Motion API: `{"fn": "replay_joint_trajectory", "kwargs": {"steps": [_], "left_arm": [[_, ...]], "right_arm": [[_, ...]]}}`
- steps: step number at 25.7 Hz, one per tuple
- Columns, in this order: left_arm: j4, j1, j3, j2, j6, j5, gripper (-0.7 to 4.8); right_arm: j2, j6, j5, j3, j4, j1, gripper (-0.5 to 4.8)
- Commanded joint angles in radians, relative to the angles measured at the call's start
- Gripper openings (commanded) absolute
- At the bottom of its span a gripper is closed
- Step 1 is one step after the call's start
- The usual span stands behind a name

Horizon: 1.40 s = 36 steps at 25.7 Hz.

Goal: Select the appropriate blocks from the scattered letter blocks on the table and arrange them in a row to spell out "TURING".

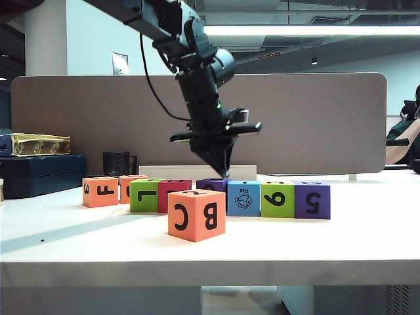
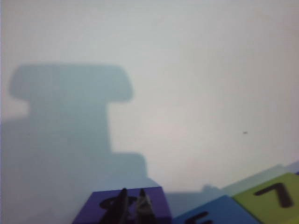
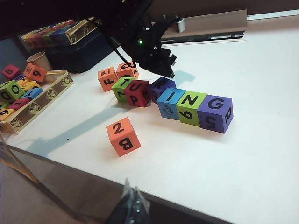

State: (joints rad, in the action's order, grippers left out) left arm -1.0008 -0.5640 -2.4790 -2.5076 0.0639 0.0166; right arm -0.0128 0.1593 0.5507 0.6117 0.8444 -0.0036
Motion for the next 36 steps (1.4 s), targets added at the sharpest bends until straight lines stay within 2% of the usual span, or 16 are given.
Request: {"fn": "replay_joint_trajectory", "kwargs": {"steps": [1, 6, 9, 11, 27, 36], "left_arm": [[-0.007, -0.004, -0.004, 0.031, 0.041, -0.037, 0.20], [0.007, 0.008, -0.004, 0.029, 0.038, -0.056, 0.20], [0.031, 0.011, -0.004, 0.029, -0.038, -0.039, 0.20], [0.029, 0.011, -0.004, 0.028, -0.057, -0.039, 0.20], [-0.037, 0.013, -0.003, -0.004, -0.084, 0.005, 0.20], [-0.127, 0.013, -0.008, -0.007, -0.082, -0.033, 0.20]], "right_arm": [[0.010, -0.003, 0.002, 0.003, -0.011, 0.000, -0.01], [0.010, -0.003, 0.002, 0.003, -0.011, 0.000, -0.01], [0.010, -0.003, 0.002, 0.003, -0.011, 0.000, -0.01], [0.010, -0.003, 0.002, 0.003, -0.011, 0.000, -0.01], [0.010, -0.003, 0.002, 0.003, -0.011, 0.000, -0.01], [0.010, -0.003, 0.002, 0.003, -0.011, 0.000, -0.01]]}}
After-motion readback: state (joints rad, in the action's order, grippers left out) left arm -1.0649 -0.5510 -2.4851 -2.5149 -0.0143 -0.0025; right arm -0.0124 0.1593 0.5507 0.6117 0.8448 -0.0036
